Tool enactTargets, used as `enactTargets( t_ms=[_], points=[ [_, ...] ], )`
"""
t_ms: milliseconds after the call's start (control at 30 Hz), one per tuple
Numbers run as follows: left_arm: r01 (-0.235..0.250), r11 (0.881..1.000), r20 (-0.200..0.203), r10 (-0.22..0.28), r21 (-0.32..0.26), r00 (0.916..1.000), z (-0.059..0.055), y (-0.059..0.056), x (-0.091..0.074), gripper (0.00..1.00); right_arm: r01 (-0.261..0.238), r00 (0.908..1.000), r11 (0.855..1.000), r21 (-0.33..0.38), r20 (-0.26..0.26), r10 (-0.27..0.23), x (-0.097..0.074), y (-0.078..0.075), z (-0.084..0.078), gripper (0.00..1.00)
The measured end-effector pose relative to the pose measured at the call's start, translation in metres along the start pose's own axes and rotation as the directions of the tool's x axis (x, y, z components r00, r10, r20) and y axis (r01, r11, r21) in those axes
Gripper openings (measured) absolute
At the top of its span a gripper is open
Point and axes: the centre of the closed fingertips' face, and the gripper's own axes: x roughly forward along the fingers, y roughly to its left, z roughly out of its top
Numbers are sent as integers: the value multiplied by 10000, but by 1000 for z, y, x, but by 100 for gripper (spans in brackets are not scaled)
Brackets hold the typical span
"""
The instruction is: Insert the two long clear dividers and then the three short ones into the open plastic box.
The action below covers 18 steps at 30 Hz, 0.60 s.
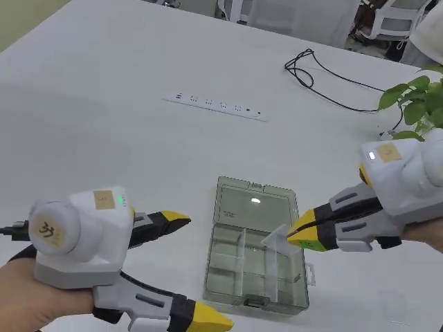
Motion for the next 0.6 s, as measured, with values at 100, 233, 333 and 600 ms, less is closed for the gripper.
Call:
enactTargets(
  t_ms=[100, 233, 333, 600],
  points=[
    [21, 10000, -2, -21, -51, 10000, -2, 1, 1, 100, 91, 9999, 9999, 85, 50, -91, 6, -5, -4, 3],
    [4, 9999, -63, -5, -115, 10000, -5, 4, 2, 100, 93, 9999, 9998, 170, 115, -95, 15, -8, -9, 3],
    [-2, 9999, -87, 0, -161, 10000, -6, 4, 2, 100, 49, 9999, 9998, 210, 146, -52, 21, -10, -14, 3],
    [48, 9998, -135, -51, -211, 9999, -8, 5, 4, 100, 63, 9999, 9986, 516, 118, -69, 33, -19, -33, 3]
  ],
)
